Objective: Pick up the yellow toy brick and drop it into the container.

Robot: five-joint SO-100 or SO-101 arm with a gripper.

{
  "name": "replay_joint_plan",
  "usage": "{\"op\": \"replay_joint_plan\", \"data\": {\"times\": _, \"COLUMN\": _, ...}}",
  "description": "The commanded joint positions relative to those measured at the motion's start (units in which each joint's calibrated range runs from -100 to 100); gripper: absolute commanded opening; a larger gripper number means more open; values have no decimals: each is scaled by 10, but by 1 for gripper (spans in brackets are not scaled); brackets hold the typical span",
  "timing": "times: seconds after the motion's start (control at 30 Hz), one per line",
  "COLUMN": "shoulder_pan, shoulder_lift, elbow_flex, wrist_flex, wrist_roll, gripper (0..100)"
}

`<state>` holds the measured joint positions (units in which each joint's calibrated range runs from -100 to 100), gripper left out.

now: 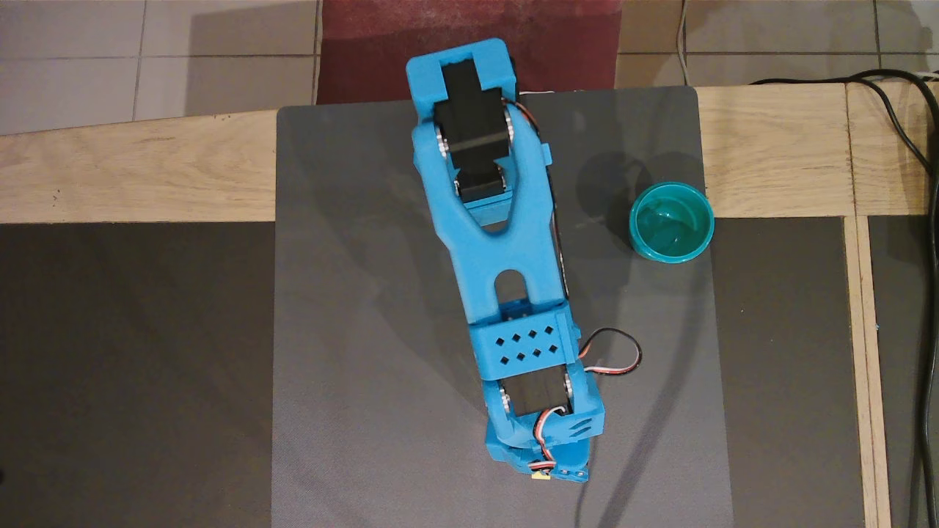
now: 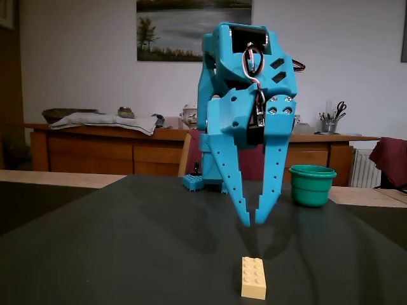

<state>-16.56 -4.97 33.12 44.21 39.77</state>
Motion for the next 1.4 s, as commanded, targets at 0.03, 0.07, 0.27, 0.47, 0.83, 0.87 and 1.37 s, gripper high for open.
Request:
{"op": "replay_joint_plan", "data": {"times": 0.03, "shoulder_pan": -1, "shoulder_lift": -19, "elbow_flex": 0, "wrist_flex": 7, "wrist_roll": 4, "gripper": 1}}
{"op": "replay_joint_plan", "data": {"times": 0.07, "shoulder_pan": -2, "shoulder_lift": -19, "elbow_flex": 0, "wrist_flex": 7, "wrist_roll": 4, "gripper": 1}}
{"op": "replay_joint_plan", "data": {"times": 0.27, "shoulder_pan": -2, "shoulder_lift": -19, "elbow_flex": 0, "wrist_flex": 3, "wrist_roll": 9, "gripper": 1}}
{"op": "replay_joint_plan", "data": {"times": 0.47, "shoulder_pan": 3, "shoulder_lift": 13, "elbow_flex": -1, "wrist_flex": 3, "wrist_roll": 28, "gripper": 10}}
{"op": "replay_joint_plan", "data": {"times": 0.83, "shoulder_pan": 6, "shoulder_lift": 38, "elbow_flex": -4, "wrist_flex": 1, "wrist_roll": 37, "gripper": 23}}
{"op": "replay_joint_plan", "data": {"times": 0.87, "shoulder_pan": 6, "shoulder_lift": 39, "elbow_flex": -4, "wrist_flex": 1, "wrist_roll": 38, "gripper": 23}}
{"op": "replay_joint_plan", "data": {"times": 1.37, "shoulder_pan": 31, "shoulder_lift": 40, "elbow_flex": -1, "wrist_flex": -29, "wrist_roll": 53, "gripper": 32}}
